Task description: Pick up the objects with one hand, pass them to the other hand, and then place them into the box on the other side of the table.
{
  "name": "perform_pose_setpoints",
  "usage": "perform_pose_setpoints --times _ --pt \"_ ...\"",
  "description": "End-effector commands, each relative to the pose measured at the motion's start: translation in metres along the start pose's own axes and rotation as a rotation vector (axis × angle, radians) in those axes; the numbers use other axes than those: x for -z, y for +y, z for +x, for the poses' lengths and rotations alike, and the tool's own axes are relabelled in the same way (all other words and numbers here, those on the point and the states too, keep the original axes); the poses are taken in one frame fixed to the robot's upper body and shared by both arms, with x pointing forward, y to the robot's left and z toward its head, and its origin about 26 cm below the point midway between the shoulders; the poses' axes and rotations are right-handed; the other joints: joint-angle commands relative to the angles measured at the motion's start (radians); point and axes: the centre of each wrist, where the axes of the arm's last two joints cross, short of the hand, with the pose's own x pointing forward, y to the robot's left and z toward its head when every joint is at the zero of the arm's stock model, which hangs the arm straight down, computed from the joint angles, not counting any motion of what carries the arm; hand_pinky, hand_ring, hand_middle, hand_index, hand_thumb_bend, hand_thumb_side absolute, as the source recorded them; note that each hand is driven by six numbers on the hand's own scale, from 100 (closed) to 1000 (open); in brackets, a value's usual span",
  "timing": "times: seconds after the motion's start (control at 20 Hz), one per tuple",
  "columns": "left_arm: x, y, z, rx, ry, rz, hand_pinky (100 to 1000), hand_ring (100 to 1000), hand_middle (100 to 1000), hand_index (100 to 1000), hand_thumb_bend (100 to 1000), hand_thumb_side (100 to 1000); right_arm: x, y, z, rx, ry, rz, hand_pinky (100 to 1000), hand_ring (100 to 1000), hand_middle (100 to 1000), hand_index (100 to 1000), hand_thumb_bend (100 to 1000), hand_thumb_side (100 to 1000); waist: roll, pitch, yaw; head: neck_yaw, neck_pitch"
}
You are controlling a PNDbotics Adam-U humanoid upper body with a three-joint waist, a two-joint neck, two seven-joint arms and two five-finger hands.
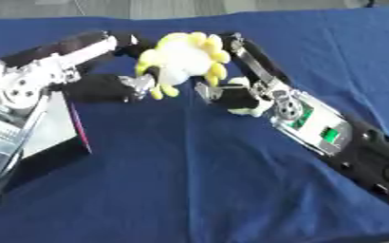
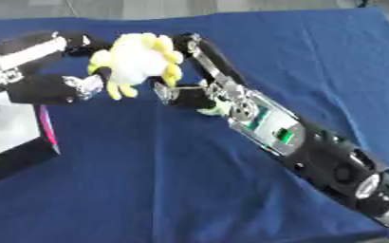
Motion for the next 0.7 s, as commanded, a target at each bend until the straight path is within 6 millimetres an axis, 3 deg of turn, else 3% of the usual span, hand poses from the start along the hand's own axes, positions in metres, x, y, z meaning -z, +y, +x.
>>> perform_pose_setpoints --times 0.05,0.4,0.7 --pt "0.0022 0.0043 0.0073 0.025 -0.022 0.001 1000 913 828 907 100 643 0.0041 -0.004 0.0046 -0.018 -0.036 0.0 628 514 461 561 100 100 0.001 0.002 -0.001 0.002 -0.004" --pt "0.0066 0.0027 0.0059 0.042 -0.021 -0.022 1000 913 828 903 100 703 0.0041 -0.0031 0.0049 -0.02 -0.057 0.014 627 513 461 561 100 100 0.002 0.002 0.0 0.002 -0.002" --pt "0.0097 0.0016 0.0058 0.073 -0.027 -0.04 1000 905 816 885 100 696 0.0039 -0.0023 0.0049 -0.014 -0.072 0.014 624 510 460 560 100 100 0.003 0.003 -0.002 0.003 -0.001"
